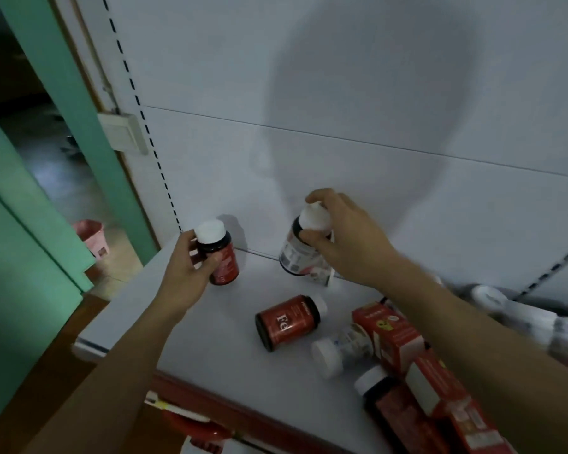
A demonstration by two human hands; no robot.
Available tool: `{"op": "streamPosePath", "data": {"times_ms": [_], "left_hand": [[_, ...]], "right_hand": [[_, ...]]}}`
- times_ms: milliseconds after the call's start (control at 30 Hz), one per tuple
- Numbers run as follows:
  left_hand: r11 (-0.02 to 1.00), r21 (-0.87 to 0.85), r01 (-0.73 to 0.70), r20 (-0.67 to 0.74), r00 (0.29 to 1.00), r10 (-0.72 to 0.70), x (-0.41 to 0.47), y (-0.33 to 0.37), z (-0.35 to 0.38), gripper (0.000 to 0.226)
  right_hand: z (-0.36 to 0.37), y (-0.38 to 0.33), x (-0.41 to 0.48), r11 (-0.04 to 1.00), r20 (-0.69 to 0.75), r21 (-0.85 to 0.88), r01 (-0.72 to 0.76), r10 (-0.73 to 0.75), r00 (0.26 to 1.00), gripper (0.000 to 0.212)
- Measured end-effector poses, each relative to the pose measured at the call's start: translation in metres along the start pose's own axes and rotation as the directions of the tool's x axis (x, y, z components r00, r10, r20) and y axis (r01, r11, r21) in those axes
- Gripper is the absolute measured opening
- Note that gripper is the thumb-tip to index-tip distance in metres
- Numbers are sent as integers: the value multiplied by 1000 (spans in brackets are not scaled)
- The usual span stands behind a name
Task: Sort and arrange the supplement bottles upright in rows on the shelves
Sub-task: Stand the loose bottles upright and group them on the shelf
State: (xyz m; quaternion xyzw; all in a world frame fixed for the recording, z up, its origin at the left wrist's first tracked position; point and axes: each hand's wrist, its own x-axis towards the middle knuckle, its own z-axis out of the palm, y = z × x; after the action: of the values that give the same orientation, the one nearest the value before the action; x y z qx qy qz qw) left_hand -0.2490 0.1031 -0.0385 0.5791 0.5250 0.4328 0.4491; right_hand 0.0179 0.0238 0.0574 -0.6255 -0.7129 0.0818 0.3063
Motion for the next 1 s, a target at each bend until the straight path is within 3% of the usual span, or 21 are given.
{"op": "streamPosePath", "data": {"times_ms": [200,300,367,433,500,533,600,700,767,833,933,1000], "left_hand": [[993,98,-67,77,995,59,9,-17,7,62],[997,43,-71,225,973,60,7,-12,16,70],[968,157,-194,150,974,171,-2,-8,15,75],[874,301,-381,-9,916,402,-17,2,12,65],[779,321,-538,87,836,542,-30,17,16,46],[749,304,-589,226,808,544,-35,26,22,37],[715,330,-617,518,751,409,-40,35,42,31],[526,529,-665,731,672,114,-34,38,78,55],[455,605,-653,756,650,-71,-28,33,98,63],[504,626,-595,737,663,-132,-26,24,111,55],[582,584,-567,709,705,-24,-28,14,120,37],[691,497,-524,657,748,94,-31,12,124,47]], "right_hand": [[71,-8,27,976,172,-210,-50,88,981,40],[68,7,11,982,279,-185,-45,97,955,70],[48,18,-6,983,276,-168,-72,117,954,77],[20,35,-28,973,199,-196,-120,160,967,60],[-11,51,-51,939,199,-283,-196,258,945,34],[-24,58,-63,916,230,-329,-231,315,921,25],[-42,70,-84,881,289,-387,-271,394,872,16],[-50,77,-105,856,347,-404,-323,470,811,23],[-49,81,-112,847,333,-400,-351,491,805,24],[-49,86,-116,834,311,-427,-350,499,809,23],[-57,95,-122,823,366,-421,-382,539,758,23],[-65,97,-122,825,426,-410,-388,550,719,32]]}}
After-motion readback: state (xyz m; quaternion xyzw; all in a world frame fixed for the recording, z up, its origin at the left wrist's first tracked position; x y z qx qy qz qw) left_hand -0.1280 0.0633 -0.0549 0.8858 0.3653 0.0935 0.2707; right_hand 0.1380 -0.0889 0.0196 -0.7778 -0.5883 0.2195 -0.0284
